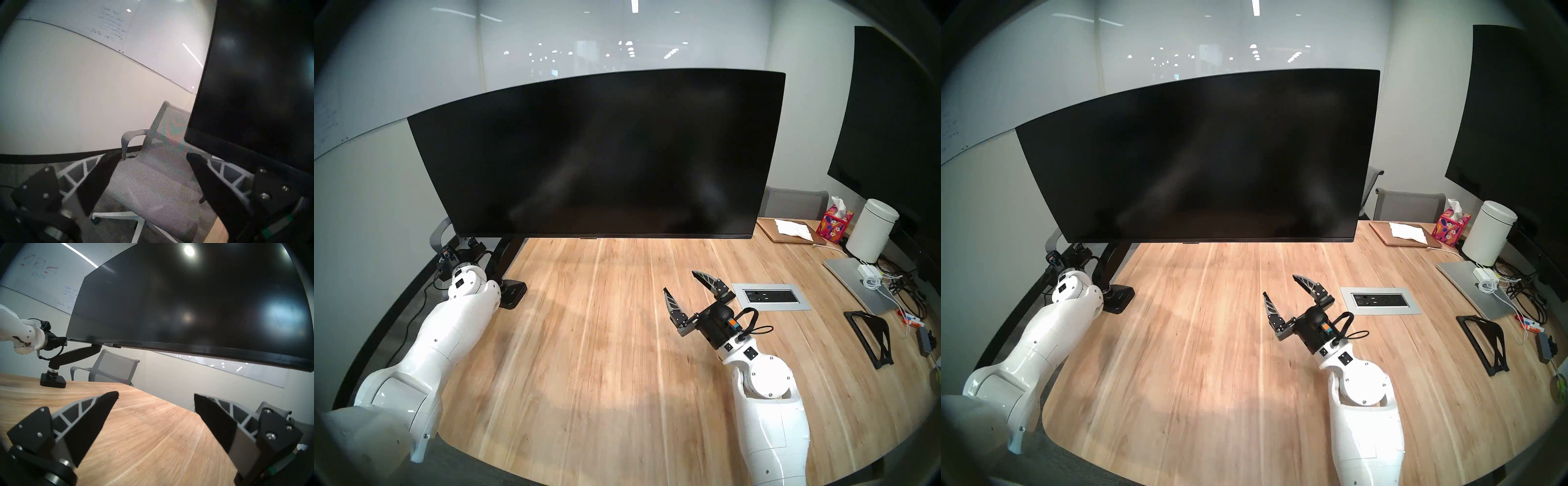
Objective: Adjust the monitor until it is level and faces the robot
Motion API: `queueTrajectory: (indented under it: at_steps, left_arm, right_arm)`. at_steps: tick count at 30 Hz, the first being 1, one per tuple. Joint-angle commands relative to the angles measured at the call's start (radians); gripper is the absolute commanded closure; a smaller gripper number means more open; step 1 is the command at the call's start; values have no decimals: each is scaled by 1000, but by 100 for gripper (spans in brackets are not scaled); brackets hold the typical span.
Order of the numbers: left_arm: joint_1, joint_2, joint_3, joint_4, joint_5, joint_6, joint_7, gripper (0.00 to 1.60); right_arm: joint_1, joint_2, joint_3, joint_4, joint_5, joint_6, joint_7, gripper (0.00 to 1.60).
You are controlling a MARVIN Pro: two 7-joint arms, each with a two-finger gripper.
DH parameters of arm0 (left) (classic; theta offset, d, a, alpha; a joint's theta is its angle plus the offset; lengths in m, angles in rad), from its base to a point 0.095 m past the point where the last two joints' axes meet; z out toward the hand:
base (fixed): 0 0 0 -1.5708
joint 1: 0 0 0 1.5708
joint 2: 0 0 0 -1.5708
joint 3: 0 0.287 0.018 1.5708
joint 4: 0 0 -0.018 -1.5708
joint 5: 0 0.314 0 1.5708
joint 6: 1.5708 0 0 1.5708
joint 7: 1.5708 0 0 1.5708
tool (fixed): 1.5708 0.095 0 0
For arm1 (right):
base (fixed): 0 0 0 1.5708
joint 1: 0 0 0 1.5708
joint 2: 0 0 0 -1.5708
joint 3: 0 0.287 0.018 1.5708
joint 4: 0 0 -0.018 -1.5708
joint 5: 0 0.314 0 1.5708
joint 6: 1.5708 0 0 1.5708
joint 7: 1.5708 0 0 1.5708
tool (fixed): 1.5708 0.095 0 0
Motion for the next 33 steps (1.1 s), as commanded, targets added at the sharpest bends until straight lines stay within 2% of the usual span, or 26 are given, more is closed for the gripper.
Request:
queueTrajectory:
  at_steps: [1,33]
  left_arm:
    - [-95,20,-10,-64,20,-29,-23,0]
    - [-109,22,-17,-64,19,-29,-22,0]
  right_arm:
    - [8,-1,1,-18,4,-4,-1,0]
    - [8,-1,1,-18,4,-4,-1,0]
